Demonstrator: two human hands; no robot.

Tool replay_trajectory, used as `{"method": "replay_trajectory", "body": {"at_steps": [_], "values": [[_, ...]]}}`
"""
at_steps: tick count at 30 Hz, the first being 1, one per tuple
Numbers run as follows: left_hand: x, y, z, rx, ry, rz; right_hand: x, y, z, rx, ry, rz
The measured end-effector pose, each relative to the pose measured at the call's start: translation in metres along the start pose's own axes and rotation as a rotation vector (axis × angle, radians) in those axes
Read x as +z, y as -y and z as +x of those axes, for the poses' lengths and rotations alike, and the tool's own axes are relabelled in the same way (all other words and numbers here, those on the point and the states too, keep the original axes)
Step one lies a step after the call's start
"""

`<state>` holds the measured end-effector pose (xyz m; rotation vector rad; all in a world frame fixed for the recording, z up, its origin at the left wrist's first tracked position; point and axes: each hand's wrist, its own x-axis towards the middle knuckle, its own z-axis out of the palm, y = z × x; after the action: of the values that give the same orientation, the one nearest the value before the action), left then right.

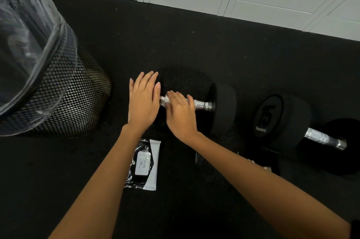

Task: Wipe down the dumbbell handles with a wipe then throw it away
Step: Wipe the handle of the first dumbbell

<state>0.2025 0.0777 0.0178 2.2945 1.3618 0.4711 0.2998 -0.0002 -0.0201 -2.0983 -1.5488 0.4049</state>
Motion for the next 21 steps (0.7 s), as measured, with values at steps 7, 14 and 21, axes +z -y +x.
{"method": "replay_trajectory", "body": {"at_steps": [7, 14, 21], "values": [[-0.002, 0.002, 0.000, -0.028, -0.008, -0.159, -0.013, -0.031, -0.002, -0.296, 0.032, -0.018], [-0.006, 0.001, 0.003, -0.082, 0.038, -0.255, -0.022, -0.006, 0.034, 0.020, 0.172, 0.002], [-0.003, 0.002, 0.001, -0.055, 0.030, -0.188, -0.021, -0.015, 0.021, -0.213, 0.288, 0.058]]}}
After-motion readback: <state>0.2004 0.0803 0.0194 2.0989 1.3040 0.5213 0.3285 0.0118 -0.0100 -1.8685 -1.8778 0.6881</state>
